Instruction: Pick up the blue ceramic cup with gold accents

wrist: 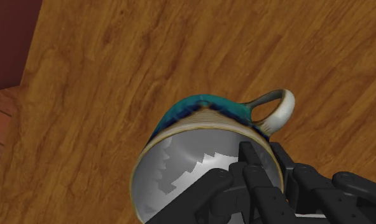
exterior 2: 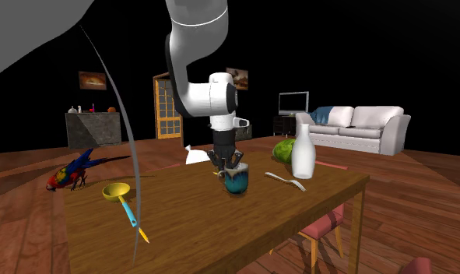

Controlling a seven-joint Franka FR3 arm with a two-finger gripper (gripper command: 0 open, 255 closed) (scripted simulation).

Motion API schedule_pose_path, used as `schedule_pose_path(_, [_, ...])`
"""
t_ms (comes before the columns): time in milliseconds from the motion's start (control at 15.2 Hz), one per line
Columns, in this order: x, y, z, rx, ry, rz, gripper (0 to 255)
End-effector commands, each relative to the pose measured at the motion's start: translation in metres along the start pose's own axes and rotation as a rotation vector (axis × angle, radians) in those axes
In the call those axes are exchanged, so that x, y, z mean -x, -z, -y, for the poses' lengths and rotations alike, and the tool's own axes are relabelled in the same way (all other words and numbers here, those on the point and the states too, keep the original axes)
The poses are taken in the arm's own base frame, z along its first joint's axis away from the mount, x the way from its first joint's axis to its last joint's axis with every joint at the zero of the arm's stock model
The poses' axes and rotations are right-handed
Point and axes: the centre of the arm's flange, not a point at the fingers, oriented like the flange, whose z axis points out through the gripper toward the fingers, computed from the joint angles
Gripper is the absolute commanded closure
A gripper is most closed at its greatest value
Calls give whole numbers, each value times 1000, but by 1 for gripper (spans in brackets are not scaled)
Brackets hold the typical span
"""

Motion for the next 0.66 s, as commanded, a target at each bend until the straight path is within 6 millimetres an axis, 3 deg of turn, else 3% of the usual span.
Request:
schedule_pose_path(0, [-1, 11, 0, 0, 0, 0, 255])
schedule_pose_path(462, [-4, 48, -1, 0, 0, 0, 255])
schedule_pose_path(594, [-4, 48, -1, 0, 0, 0, 255])
